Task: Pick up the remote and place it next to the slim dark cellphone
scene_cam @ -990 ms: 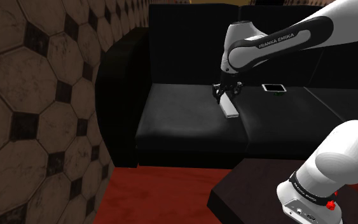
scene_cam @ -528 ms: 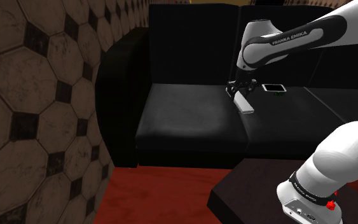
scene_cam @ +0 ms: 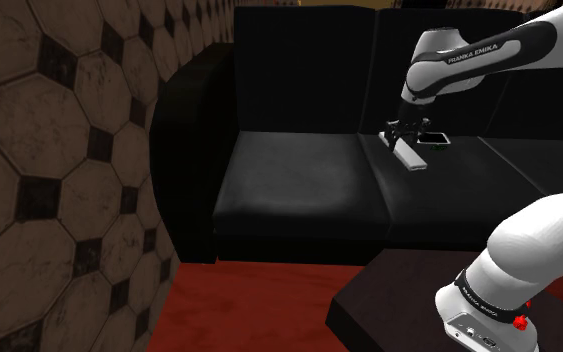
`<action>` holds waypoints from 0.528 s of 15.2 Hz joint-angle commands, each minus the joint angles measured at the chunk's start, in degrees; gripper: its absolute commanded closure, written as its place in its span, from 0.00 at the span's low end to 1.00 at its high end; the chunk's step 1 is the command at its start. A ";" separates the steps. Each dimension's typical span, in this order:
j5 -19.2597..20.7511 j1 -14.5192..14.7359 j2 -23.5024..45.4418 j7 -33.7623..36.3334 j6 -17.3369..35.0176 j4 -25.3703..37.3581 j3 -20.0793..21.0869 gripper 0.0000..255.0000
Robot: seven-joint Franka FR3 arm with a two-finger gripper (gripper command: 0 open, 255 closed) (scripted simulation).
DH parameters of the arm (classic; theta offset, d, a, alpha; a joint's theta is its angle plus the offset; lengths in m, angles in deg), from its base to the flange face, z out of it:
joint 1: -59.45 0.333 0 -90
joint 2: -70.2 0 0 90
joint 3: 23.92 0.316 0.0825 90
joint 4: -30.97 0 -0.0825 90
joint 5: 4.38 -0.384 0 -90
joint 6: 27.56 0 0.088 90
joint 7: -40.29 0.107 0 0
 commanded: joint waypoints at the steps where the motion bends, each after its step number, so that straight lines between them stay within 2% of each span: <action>1: 0.84 -1.33 0.24 -2.97 -0.03 0.48 -2.10 1.00; 8: 2.36 -5.23 4.00 -13.52 0.34 4.65 -9.53 1.00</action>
